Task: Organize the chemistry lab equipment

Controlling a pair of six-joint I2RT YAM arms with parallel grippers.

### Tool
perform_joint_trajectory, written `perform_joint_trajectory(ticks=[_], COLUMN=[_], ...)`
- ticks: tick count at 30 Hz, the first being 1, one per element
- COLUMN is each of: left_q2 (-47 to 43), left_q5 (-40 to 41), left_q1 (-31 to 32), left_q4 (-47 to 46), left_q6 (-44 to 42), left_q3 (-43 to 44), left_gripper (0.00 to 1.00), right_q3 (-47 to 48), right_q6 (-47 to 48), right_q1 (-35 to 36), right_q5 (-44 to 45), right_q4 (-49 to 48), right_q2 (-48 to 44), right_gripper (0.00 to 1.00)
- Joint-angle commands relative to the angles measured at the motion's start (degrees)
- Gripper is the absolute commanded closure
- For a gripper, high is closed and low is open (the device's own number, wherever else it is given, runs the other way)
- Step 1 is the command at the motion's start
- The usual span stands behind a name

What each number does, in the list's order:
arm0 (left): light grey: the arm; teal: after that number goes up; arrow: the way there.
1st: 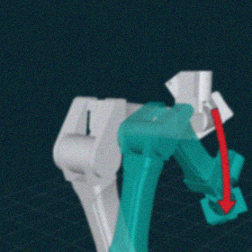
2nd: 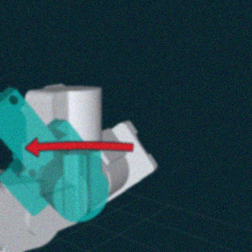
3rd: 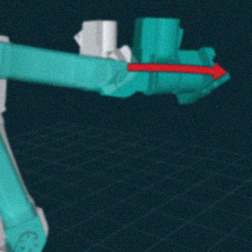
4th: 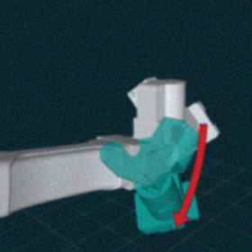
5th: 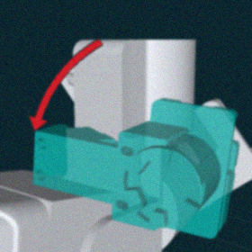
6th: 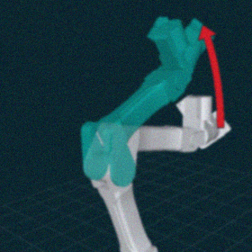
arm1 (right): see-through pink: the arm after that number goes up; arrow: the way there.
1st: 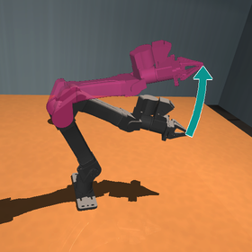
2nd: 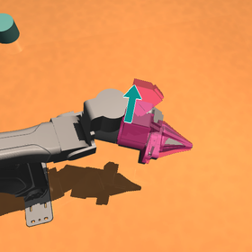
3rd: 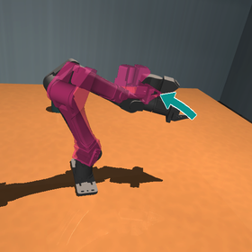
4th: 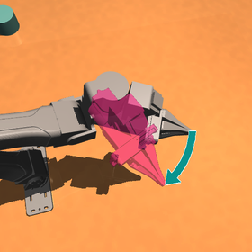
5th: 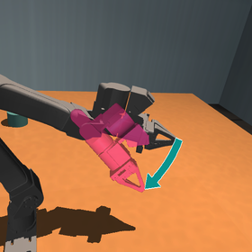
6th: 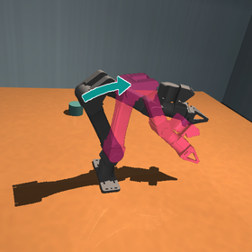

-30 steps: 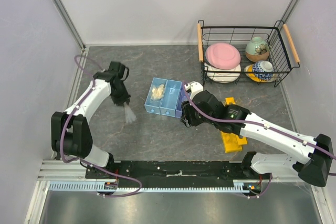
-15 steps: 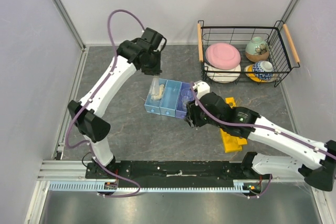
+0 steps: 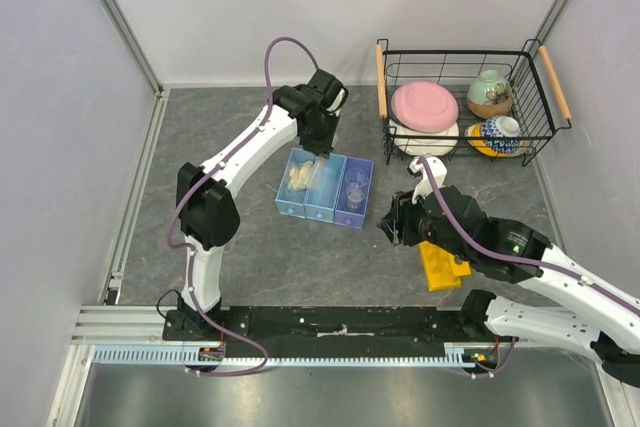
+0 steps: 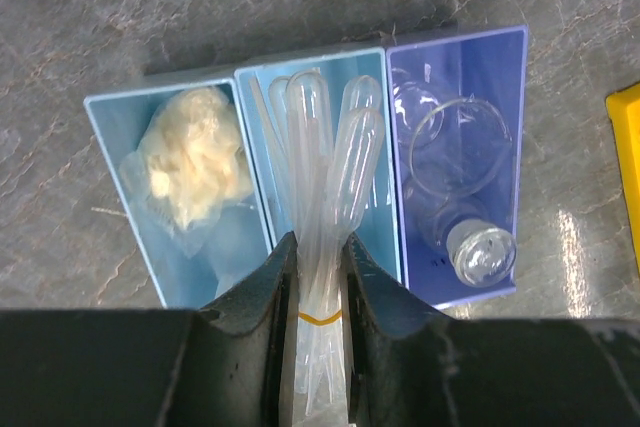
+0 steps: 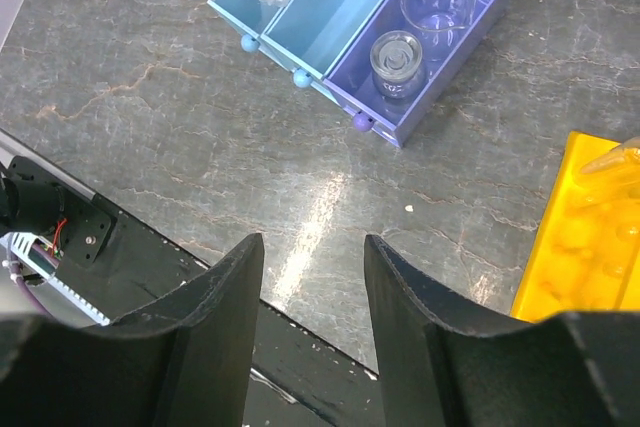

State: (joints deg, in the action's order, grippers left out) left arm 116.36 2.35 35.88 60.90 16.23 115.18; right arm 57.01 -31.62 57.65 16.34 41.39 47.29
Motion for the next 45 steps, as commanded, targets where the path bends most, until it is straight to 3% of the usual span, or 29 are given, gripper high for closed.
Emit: perform_joint_trajectory(ticks=[1, 23, 39, 45], left_q2=[2.03, 2.47, 8.00, 9.15], left_q5=[-2.00, -2.17, 0.89, 3.01], left_q1=[0.42, 0.51, 1.12, 1.74], left_q4=[-5.53, -14.32, -17.14, -17.22], left_q6=[-1.82, 2.14, 6.96, 10.40], left_q3=[-0.12, -14.71, -14.98, -14.80], left_gripper=[0.91, 0.95, 0.95, 0.89], right_q3=[-0.32, -1.73, -2.35, -2.52], right_q6=[-1.61, -2.22, -2.13, -1.96], right_q1=[0.27, 0.27, 0.27, 0.27], right_q5=[1.85, 1.94, 1.94, 2.12], right_q4=[1.86, 2.21, 2.56, 2.82], right_q2=[-0.53, -1.06, -1.85, -2.55], right_gripper=[0.48, 0.48, 0.48, 0.48])
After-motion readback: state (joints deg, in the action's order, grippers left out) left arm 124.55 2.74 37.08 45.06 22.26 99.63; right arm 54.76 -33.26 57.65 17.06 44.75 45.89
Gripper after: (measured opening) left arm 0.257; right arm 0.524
